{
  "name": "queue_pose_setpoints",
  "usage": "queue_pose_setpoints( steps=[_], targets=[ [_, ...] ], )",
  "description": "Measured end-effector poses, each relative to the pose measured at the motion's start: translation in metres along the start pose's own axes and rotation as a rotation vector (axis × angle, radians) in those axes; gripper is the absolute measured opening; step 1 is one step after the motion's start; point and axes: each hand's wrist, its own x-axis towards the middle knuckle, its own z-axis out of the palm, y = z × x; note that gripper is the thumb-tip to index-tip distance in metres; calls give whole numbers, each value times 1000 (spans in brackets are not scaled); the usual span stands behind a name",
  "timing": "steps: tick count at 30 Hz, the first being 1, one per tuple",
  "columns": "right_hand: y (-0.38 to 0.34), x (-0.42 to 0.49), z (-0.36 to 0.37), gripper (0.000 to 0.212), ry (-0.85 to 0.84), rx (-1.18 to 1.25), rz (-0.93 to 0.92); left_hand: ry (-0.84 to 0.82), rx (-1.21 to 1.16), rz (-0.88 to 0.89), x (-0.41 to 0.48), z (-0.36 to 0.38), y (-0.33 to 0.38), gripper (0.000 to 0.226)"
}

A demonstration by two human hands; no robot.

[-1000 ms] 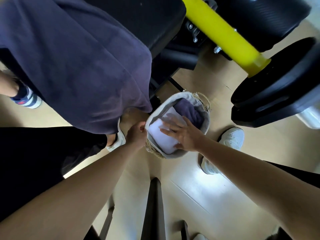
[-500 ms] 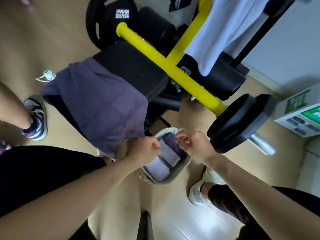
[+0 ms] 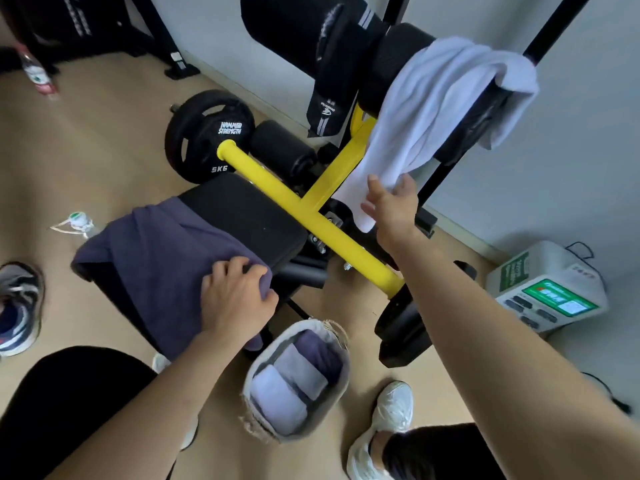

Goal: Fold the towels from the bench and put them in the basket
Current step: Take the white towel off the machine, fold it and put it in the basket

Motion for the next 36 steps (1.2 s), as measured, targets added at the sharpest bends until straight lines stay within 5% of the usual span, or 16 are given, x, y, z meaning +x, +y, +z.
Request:
queue_pose_setpoints(
  steps=[4, 10, 14, 16, 19, 21, 24, 31, 36],
  targets=[
    [1, 3, -2, 23, 40, -30, -7, -13, -46, -14, -1, -2, -4, 36],
    [15, -83, -22, 27, -53, -241, -185, -112, -167, -59, -2, -17, 1, 37],
    [30, -144, -49, 35, -85, -303, -231, -59, -746, -85, -9, -22, 14, 36],
    [36, -168, -62, 34, -85, -338, -213, -253, -1158, -220, -15, -33, 31, 26],
    [49, -197, -79, 36, -106, -409, -199, -657, -1418, -391, -28, -37, 56, 21],
    [61, -209, -88, 37, -124, -452, -187, -791, -1443, -317, -40, -28, 67, 21],
    [83, -216, -99, 45, -131, -544, -159, -740, -1403, -261, -51, -18, 75, 38],
    [103, -215, -120, 42, -380, -766, 70, -696, -1190, -312, -54, -11, 68, 10],
    [88, -187, -124, 38, -271, -888, -48, -718, -1162, -183, -45, -18, 58, 17]
  ],
)
